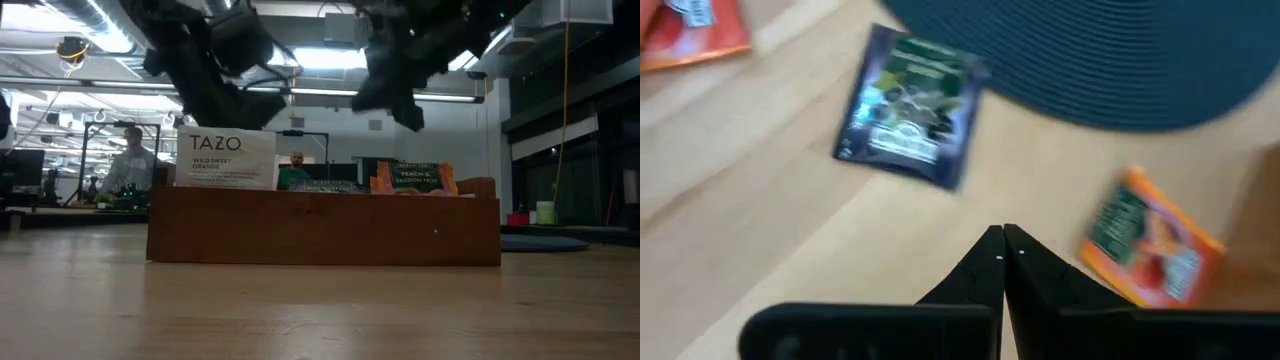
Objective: Pick & Place Tea
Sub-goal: Put the bottom purple tea bag into the middle section of the wooden organizer
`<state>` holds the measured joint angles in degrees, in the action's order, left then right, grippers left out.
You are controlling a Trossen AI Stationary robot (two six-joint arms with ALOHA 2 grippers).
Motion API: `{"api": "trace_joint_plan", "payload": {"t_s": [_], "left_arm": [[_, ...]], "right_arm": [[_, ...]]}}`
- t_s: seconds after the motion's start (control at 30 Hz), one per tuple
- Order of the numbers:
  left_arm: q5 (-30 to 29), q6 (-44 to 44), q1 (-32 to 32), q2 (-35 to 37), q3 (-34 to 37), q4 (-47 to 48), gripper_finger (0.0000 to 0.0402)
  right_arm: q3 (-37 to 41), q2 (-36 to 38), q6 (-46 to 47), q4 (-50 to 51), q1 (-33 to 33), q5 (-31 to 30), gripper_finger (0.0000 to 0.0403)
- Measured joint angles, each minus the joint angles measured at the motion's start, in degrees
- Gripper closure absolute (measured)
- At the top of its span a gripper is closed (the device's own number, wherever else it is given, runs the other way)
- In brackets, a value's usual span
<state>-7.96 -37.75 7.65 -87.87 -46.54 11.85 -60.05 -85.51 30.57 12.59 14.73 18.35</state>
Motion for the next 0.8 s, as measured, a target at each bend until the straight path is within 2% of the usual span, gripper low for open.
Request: {"api": "trace_joint_plan", "payload": {"t_s": [0.1, 0.23, 0.4, 0.8], "left_arm": [[-2.7, 0.5, 0.67, -2.17, 0.0, -0.59, 0.0399], [-2.32, 3.08, 3.19, -4.55, 0.0, -4.18, 0.04], [2.63, 4.22, 7.27, -8.17, 0.0, -10.9, 0.0399], [8.3, 4.02, 11.47, -13.23, -0.15, -12.55, 0.0399]], "right_arm": [[2.49, -0.05, -1.13, -1.38, -0.91, -8.22, 0.0359], [3.34, -1.02, -1.31, -2.18, -1.54, -13.86, 0.0359], [1.55, -4.91, -3.35, -2.12, -1.67, -14.2, 0.0358], [-2.82, -12.8, -5.94, -2.08, -1.65, -12.47, 0.035]]}}
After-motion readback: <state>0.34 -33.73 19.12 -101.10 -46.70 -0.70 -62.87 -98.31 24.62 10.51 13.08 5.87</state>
